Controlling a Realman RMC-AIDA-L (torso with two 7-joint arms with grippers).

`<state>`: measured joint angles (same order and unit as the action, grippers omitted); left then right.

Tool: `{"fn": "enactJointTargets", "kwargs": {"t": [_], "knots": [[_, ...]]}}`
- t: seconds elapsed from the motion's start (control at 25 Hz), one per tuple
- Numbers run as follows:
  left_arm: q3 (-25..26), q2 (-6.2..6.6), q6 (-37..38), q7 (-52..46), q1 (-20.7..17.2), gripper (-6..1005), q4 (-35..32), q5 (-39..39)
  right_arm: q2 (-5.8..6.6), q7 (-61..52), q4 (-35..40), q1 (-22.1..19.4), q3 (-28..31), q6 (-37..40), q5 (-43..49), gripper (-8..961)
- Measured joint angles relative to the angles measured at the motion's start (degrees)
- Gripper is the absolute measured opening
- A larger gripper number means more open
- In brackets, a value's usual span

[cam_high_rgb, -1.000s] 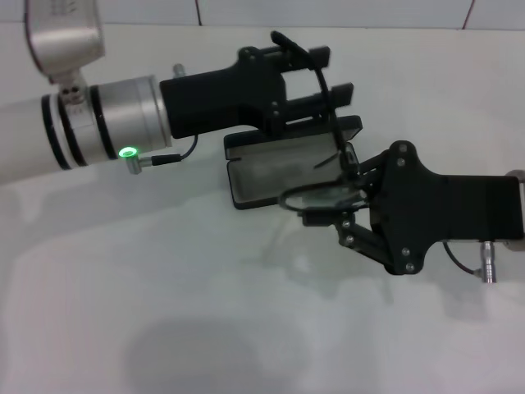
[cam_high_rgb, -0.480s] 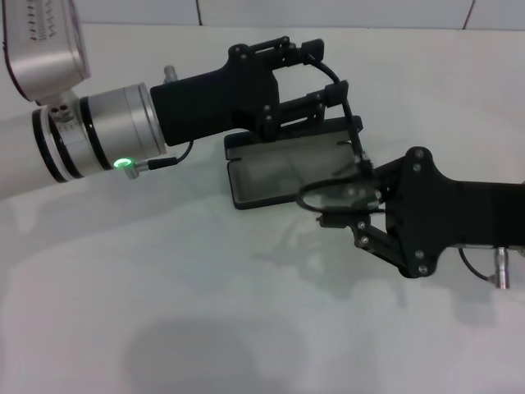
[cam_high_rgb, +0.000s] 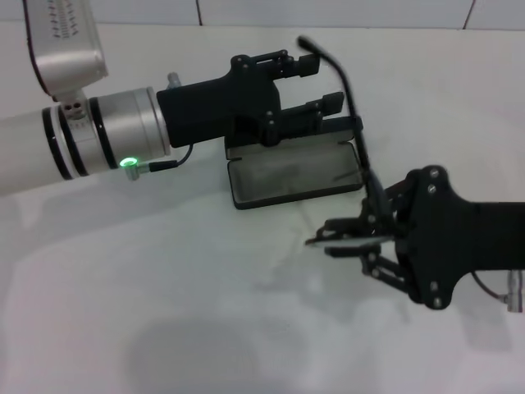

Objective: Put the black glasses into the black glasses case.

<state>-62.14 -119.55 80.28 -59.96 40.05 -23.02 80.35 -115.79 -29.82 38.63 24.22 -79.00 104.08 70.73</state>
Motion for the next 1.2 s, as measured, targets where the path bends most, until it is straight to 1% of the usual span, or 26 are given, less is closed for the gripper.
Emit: {"fn": "enactJointTargets", "kwargs": {"t": [0.12,0.2,0.36,0.64,0.84,1.2], "knots": [[-0.01,-0.19,-0.11,0.17,0.61,634,-0.01,-0.73,0.02,-2.07,-2.29,2.35,-2.19,-0.25,0.08,131],[-0.01,-0.26,-0.02,0.36,0.64,635,-0.06,-1.52,-0.13,-4.04,-5.89,5.24,-3.52,-0.9,0.08,132],[0.0,-0.29,0.32,0.64,0.61,635,-0.42,-2.68,-0.17,-6.55,-11.2,8.34,-4.06,-1.63,-0.08,135],[-0.78,-0.25,5.56,1.81,0.62,634,-0.51,-2.46,0.09,-9.51,-12.36,7.99,-2.15,-5.31,-1.08,139],[-2.81,-0.15,6.26,3.34,0.55,634,-0.98,-2.44,0.23,-9.95,-12.52,7.71,-0.93,-6.82,-1.07,142],[-3.06,-0.09,6.98,4.66,0.03,634,-1.85,-2.4,0.45,-10.55,-12.49,7.69,-0.68,-8.39,-0.96,148]]}}
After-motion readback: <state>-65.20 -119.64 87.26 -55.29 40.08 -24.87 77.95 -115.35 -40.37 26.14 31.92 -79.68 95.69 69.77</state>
